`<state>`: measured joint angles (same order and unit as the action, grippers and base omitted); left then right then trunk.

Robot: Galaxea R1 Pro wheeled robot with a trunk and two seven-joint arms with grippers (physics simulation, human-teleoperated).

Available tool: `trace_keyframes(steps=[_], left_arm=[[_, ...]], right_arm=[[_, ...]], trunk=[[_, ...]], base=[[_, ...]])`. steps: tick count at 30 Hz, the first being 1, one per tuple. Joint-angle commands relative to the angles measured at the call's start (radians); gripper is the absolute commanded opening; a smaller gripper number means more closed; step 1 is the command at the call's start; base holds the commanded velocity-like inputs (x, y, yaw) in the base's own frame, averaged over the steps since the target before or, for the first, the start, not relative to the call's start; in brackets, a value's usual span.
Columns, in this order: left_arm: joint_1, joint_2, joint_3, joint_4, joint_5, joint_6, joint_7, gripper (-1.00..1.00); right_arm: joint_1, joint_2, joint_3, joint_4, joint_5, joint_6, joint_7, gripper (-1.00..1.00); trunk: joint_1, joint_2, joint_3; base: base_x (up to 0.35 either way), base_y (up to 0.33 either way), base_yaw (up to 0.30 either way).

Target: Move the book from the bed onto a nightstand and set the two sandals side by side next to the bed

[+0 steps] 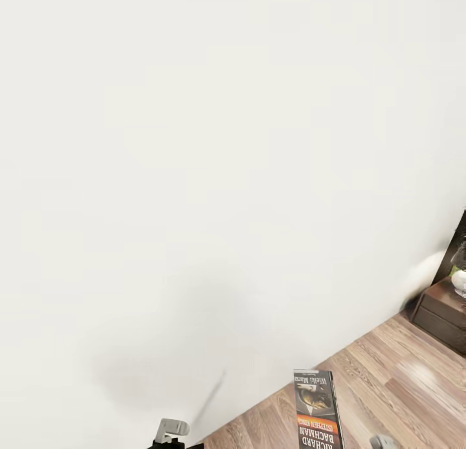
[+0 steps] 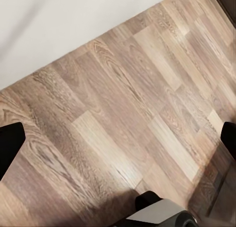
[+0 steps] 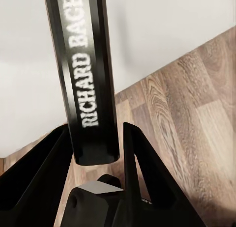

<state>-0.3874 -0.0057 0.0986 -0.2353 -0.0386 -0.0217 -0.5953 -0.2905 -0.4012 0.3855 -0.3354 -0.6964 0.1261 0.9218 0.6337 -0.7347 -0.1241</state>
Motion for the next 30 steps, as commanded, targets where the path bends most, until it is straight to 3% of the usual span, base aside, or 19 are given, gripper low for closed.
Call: trace_keyframes(steps=[1, 26, 30], left_arm=[[-0.001, 0.000, 0.007, 0.001, -0.004, -0.002, -0.004, 1.00], [-0.001, 0.000, 0.007, 0.001, -0.004, -0.003, -0.004, 1.00], [-0.001, 0.000, 0.007, 0.001, -0.004, -0.002, -0.004, 1.00]], right_arm=[[-0.001, -0.001, 0.004, -0.001, -0.011, 0.010, 0.002, -1.00], [-0.001, -0.001, 0.004, -0.001, -0.011, 0.010, 0.002, -1.00], [-0.001, -0.001, 0.004, -0.001, -0.011, 0.010, 0.002, -1.00]], trunk=[[0.000, -0.001, -0.002], [0.000, -0.001, -0.002], [0.000, -0.001, -0.002]], base=[[0.000, 0.000, -0.166], [0.001, 0.000, -0.165], [0.241, 0.000, -0.164]])
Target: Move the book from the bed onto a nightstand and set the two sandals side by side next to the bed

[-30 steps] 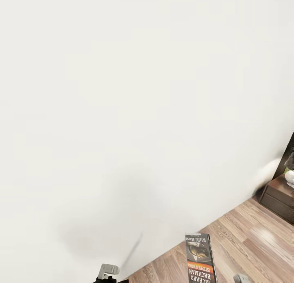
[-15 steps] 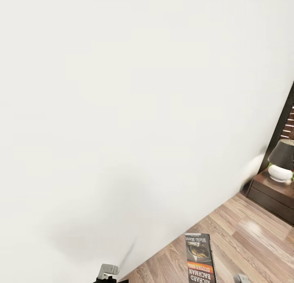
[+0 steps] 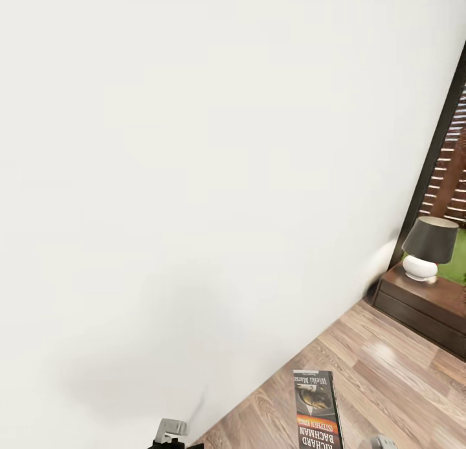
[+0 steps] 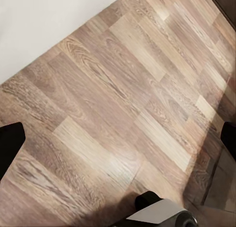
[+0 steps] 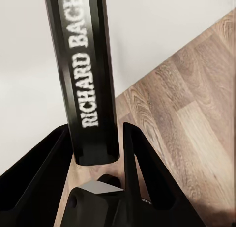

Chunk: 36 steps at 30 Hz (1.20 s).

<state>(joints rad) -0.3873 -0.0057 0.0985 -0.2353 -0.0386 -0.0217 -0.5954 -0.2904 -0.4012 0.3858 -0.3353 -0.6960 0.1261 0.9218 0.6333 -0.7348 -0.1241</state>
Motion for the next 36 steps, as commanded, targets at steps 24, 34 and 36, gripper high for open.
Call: trace_keyframes(steps=[24, 34, 36], left_arm=[[-0.001, 0.000, 0.007, 0.001, -0.004, -0.003, -0.004, 1.00], [-0.001, 0.000, 0.007, 0.001, -0.004, -0.003, -0.004, 1.00], [-0.001, 0.000, 0.007, 0.001, -0.004, -0.003, -0.004, 1.00]], right_arm=[[-0.001, -0.001, 0.004, -0.001, -0.011, 0.010, 0.000, -1.00], [-0.001, -0.001, 0.004, -0.001, -0.011, 0.010, 0.000, -1.00], [-0.001, -0.001, 0.004, -0.001, -0.011, 0.010, 0.000, -1.00]], trunk=[[0.001, -0.001, -0.002], [0.001, -0.001, -0.002], [0.001, -0.001, -0.002]], base=[[0.059, 0.000, -0.163], [0.000, 0.000, -0.163], [0.000, 0.000, -0.163]])
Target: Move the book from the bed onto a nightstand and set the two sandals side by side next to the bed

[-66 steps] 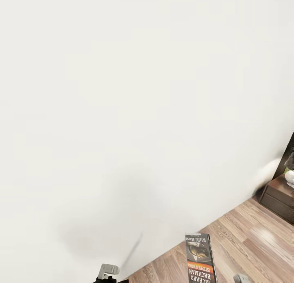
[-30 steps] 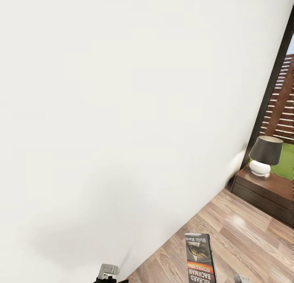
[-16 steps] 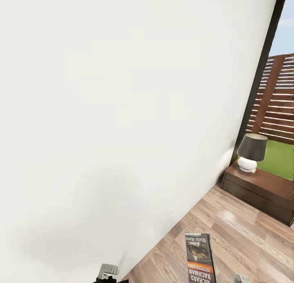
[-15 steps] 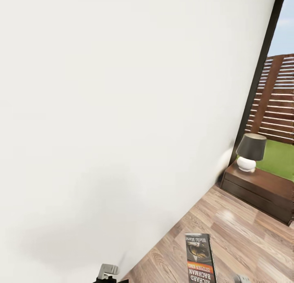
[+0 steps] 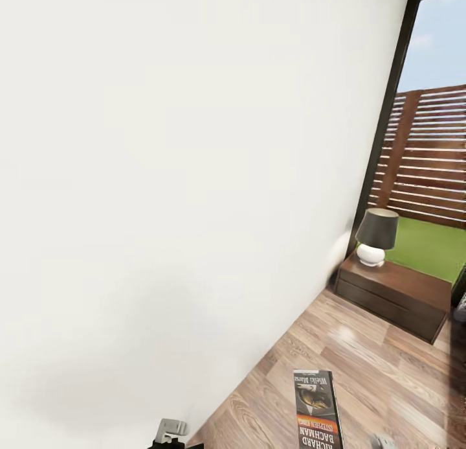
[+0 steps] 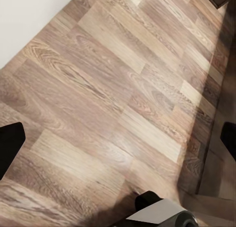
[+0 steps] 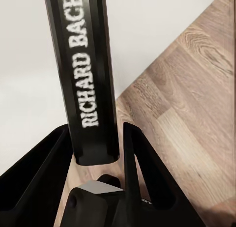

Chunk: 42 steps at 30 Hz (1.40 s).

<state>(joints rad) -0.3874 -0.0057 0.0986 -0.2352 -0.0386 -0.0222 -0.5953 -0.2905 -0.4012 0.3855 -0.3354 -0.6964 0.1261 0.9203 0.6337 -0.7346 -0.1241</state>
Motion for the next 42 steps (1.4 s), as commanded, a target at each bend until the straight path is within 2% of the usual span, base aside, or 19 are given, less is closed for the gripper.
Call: trace_keyframes(steps=[1, 37, 42], left_arm=[[-0.001, 0.000, 0.007, 0.001, -0.004, -0.002, -0.004, 1.00], [-0.001, -0.005, 0.007, 0.002, -0.004, -0.002, -0.004, 1.00], [-0.001, -0.006, 0.007, 0.001, -0.004, -0.002, -0.004, 1.00]], right_arm=[[-0.001, -0.001, 0.004, -0.001, -0.011, 0.010, 0.002, -1.00], [-0.001, -0.001, 0.004, -0.001, -0.011, 0.010, 0.003, -1.00], [-0.001, -0.001, 0.004, -0.001, -0.011, 0.010, 0.003, -1.00]], trunk=[[0.000, -0.001, -0.002], [0.000, -0.001, -0.002], [0.000, -0.001, -0.002]], base=[[0.000, 0.000, -0.162], [0.001, 0.000, -0.161], [0.199, 0.000, -0.126]])
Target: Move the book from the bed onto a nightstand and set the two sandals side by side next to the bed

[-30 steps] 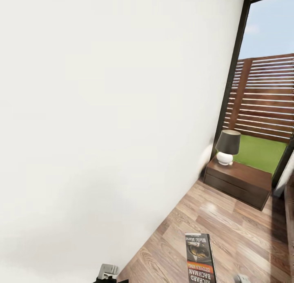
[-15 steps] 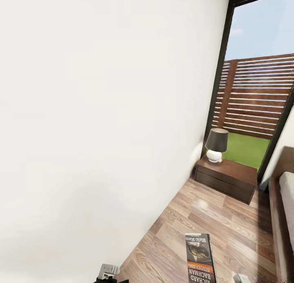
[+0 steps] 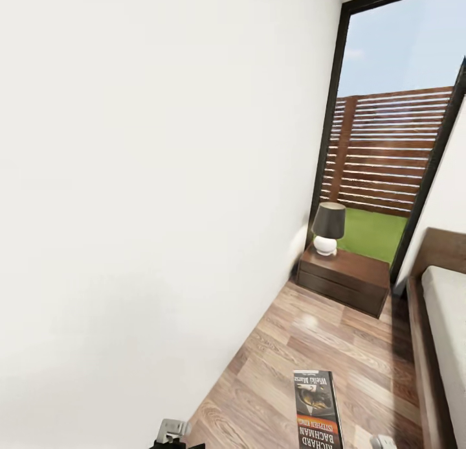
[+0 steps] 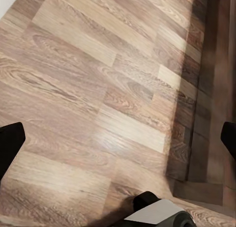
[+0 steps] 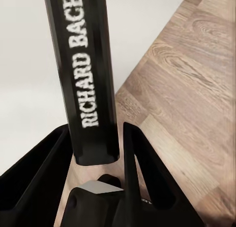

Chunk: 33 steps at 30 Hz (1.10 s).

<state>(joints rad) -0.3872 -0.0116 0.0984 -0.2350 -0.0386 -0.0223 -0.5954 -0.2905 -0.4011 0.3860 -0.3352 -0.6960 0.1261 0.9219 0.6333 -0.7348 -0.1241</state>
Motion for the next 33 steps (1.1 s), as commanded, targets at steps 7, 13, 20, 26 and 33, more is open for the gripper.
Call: trace_keyframes(steps=[7, 13, 20, 26, 33], left_arm=[[-0.001, -0.001, 0.007, 0.001, -0.004, -0.002, -0.004, 1.00], [-0.001, -0.001, 0.007, 0.002, -0.004, -0.002, -0.004, 1.00], [-0.001, -0.001, 0.007, 0.002, -0.004, -0.002, -0.004, 1.00], [-0.001, -0.001, 0.007, 0.002, -0.004, -0.002, -0.004, 1.00], [-0.001, -0.001, 0.007, 0.002, -0.004, -0.002, -0.004, 1.00]], right_arm=[[-0.001, -0.001, 0.004, -0.001, -0.011, 0.010, 0.002, -1.00], [-0.001, -0.001, 0.004, -0.001, -0.011, 0.010, 0.002, -1.00], [-0.001, -0.001, 0.004, -0.001, -0.011, 0.010, 0.002, -1.00], [-0.001, -0.001, 0.004, -0.001, -0.011, 0.010, 0.002, -1.00], [-0.001, -0.001, 0.004, -0.001, -0.011, 0.010, 0.002, -1.00]], trunk=[[0.001, -0.001, -0.002], [0.001, -0.001, -0.002], [0.001, -0.001, -0.002], [0.001, -0.001, -0.002], [0.001, -0.001, -0.002]], base=[[0.315, 0.000, -0.018], [0.154, 0.000, -0.024], [0.008, 0.000, -0.168], [0.000, 0.000, -0.199], [0.000, 0.000, -0.198]])
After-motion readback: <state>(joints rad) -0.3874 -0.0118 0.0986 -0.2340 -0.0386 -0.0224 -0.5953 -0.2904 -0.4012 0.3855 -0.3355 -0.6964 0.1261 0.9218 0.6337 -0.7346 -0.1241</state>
